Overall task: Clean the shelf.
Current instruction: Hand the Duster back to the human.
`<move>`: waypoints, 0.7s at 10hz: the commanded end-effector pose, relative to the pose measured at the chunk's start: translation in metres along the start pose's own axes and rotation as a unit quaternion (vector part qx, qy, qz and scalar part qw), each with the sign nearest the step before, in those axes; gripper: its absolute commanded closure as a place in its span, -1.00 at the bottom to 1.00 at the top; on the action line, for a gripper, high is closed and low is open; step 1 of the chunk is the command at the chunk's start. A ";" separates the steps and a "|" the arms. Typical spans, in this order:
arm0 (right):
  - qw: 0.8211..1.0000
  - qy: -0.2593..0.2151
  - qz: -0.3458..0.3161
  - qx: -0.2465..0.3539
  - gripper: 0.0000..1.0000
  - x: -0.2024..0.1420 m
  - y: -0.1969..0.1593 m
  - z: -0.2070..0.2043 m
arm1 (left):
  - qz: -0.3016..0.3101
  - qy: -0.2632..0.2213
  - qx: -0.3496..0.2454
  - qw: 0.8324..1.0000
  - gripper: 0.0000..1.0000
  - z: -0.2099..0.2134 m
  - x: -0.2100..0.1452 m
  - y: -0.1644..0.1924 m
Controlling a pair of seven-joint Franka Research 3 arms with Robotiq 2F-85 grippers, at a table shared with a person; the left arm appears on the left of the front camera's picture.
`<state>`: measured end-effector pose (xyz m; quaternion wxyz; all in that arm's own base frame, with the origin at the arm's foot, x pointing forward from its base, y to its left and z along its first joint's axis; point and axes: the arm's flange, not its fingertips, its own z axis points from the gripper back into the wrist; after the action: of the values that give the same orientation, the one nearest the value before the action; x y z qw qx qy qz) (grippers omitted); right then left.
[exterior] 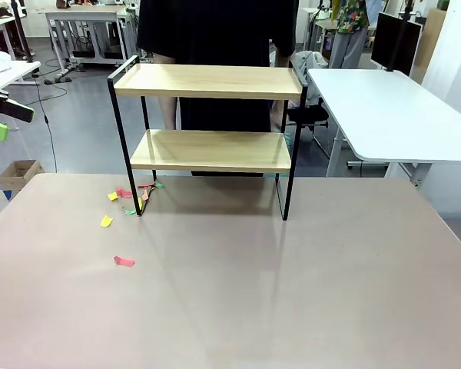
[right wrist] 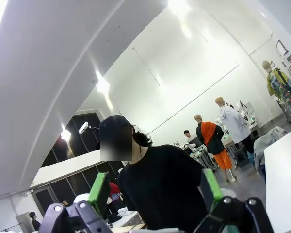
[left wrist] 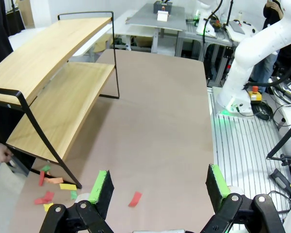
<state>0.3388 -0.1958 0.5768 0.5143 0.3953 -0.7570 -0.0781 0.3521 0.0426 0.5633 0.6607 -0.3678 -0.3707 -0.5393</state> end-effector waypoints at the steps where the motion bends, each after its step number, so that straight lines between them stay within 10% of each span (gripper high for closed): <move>1: 1.000 -0.003 0.002 0.000 -1.00 0.000 0.003 0.000 | -0.006 -0.010 -0.001 1.000 -1.00 0.000 0.002 0.000; 7: 1.000 -0.003 0.002 0.000 -1.00 0.000 0.003 0.000 | -0.006 -0.010 -0.001 1.000 -1.00 0.000 0.002 0.000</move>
<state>0.3390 -0.1955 0.5768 0.5145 0.3953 -0.7569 -0.0779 0.3521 0.0426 0.5633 0.6607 -0.3678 -0.3707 -0.5393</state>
